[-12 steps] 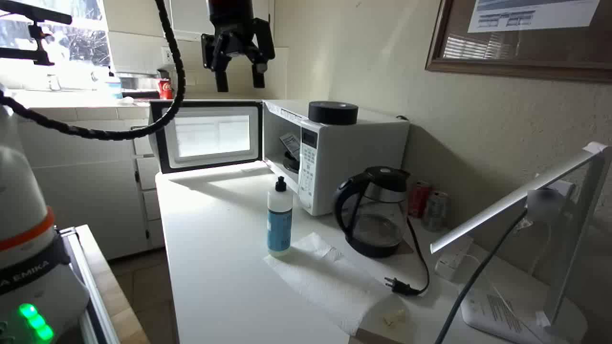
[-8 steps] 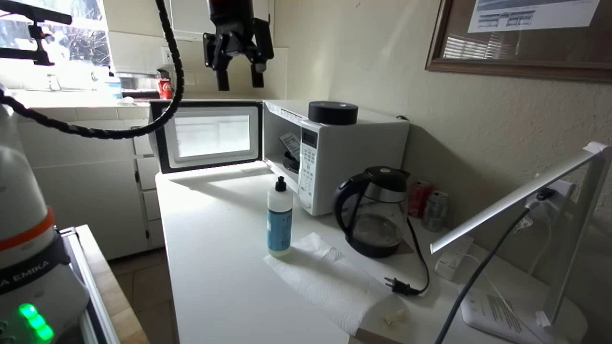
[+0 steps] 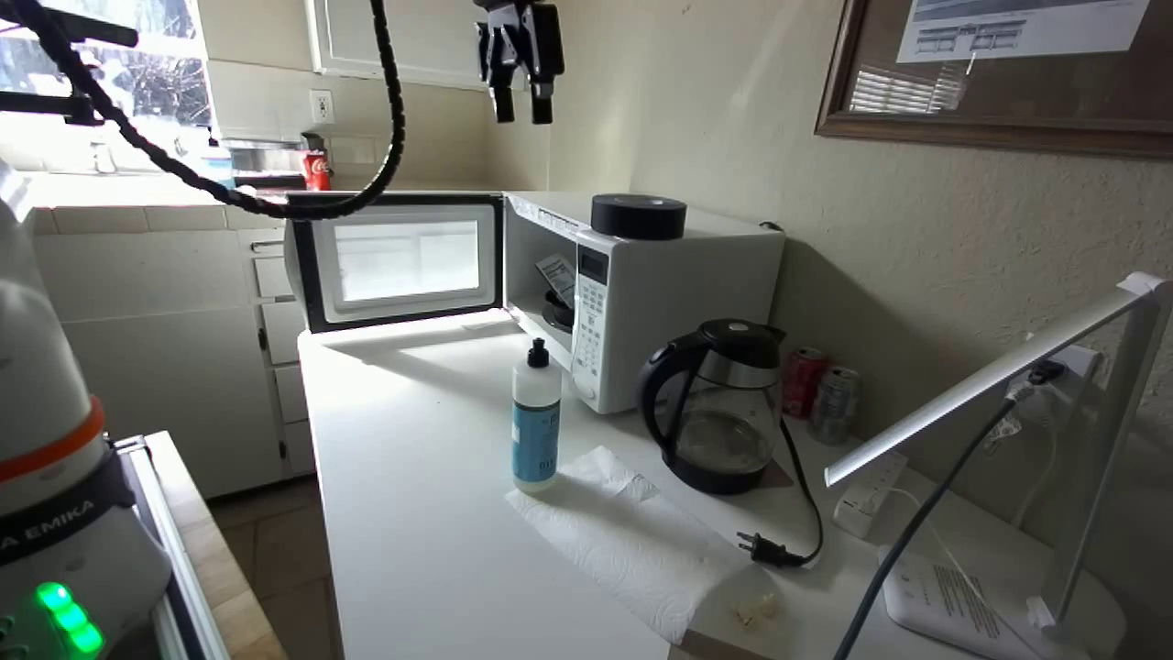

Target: Put the black tape on the kettle

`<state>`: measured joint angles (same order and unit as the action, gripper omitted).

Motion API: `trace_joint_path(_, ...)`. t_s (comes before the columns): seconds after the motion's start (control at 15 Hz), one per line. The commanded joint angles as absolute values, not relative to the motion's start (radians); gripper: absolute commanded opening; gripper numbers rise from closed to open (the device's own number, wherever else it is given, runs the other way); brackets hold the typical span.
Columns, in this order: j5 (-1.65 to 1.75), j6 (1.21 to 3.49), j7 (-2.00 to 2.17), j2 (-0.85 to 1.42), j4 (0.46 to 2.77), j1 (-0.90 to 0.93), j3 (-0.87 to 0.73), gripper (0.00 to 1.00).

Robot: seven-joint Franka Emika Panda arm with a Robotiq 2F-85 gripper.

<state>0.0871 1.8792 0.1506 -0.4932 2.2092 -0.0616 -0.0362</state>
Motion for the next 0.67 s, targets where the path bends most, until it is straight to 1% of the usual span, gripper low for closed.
trace_joint_path(0.0, 0.082, 1.877, 0.165, -0.473, 2.187, -0.072, -0.027, 1.0)
trace_joint_path(0.4, 0.079, 1.877, 0.18, -0.453, 2.169, -0.077, -0.026, 1.0)
trace_joint_path(0.47, 0.072, 1.882, 0.231, -0.429, 2.16, -0.084, -0.017, 1.0)
trace_joint_path(0.6, 0.04, 1.974, 0.354, -0.343, 2.131, -0.102, -0.017, 1.0)
